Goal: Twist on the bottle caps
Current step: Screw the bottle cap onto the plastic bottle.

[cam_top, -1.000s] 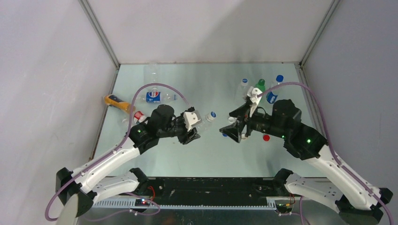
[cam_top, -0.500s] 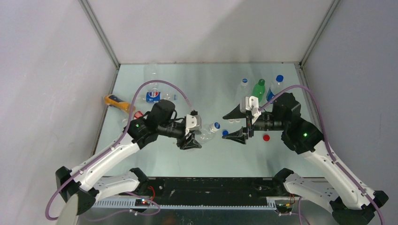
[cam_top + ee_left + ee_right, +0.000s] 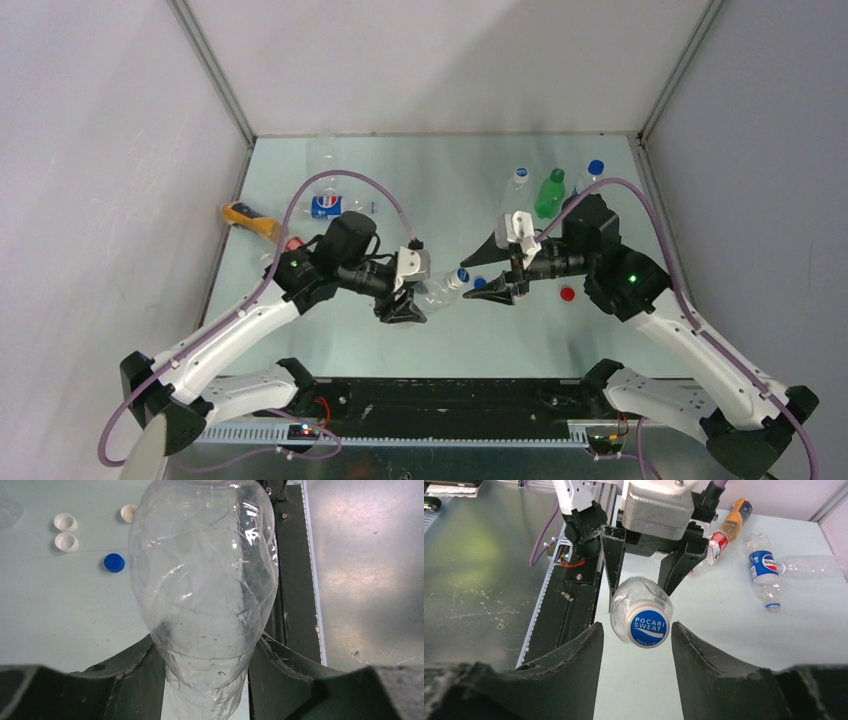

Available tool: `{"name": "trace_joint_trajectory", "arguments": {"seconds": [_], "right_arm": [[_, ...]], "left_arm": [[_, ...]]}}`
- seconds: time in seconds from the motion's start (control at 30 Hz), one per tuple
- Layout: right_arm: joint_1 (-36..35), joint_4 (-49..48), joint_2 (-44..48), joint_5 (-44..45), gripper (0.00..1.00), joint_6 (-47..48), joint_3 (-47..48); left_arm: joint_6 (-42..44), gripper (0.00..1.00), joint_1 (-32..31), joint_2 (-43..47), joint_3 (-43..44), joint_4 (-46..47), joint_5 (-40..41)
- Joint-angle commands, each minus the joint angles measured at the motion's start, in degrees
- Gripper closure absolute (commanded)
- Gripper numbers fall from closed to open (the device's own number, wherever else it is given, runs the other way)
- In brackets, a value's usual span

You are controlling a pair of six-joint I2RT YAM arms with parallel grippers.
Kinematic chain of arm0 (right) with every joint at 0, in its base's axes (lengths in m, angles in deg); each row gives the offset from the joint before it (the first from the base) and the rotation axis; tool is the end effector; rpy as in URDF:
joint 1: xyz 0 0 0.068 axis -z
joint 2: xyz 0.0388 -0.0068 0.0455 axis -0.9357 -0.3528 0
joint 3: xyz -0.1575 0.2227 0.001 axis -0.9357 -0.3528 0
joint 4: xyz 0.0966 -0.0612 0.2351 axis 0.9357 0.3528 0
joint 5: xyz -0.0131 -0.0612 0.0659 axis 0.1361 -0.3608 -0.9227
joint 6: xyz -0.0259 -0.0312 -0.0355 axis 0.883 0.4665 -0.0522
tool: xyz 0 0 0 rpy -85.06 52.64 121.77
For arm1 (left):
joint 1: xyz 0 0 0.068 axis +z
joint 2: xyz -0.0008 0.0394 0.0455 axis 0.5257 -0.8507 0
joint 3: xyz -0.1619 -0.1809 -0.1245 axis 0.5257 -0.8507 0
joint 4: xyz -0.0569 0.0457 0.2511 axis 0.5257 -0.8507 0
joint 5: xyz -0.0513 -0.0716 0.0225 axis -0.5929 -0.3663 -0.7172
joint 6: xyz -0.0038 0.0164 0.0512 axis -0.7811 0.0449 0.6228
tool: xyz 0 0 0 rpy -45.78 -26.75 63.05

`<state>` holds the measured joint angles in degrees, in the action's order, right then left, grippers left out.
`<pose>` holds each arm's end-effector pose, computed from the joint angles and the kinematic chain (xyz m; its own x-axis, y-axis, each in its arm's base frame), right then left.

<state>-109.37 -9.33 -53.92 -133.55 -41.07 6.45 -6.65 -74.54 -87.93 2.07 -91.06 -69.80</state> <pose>0.1300 0.1455 0.3934 0.1199 -0.1606 -0.9797 -0.9919 -0.0601 -0.1115 0.1384 -0.1614 0.3185 -0.0734 0.4833 -0.8724 0.9954 -0.0183 -0.0939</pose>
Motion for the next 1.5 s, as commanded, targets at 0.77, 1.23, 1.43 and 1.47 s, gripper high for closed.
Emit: {"name": "trace_joint_trajectory", "arguments": {"seconds": [0.77, 1.23, 1.43, 1.47], "right_arm": [[-4.7, 3.1, -2.3, 15.2, 0.87, -15.2, 2.5], [-10.0, 1.4, -2.6, 45.7, 0.82, -54.6, 1.0], [-10.2, 0.4, -0.1, 45.0, 0.44, -45.7, 1.0], [-10.2, 0.6, 1.3, 44.8, 0.41, -43.1, 1.0]], "left_arm": [[-5.3, 0.99, -4.4, 4.1, -0.6, 17.8, 24.0], [-4.8, 1.00, -12.5, 6.9, -8.4, 29.8, 52.2], [-5.9, 1.00, -11.9, 5.7, -8.0, 25.8, 51.2], [-6.6, 1.00, -11.1, 5.6, -7.8, 24.2, 50.1]]}}
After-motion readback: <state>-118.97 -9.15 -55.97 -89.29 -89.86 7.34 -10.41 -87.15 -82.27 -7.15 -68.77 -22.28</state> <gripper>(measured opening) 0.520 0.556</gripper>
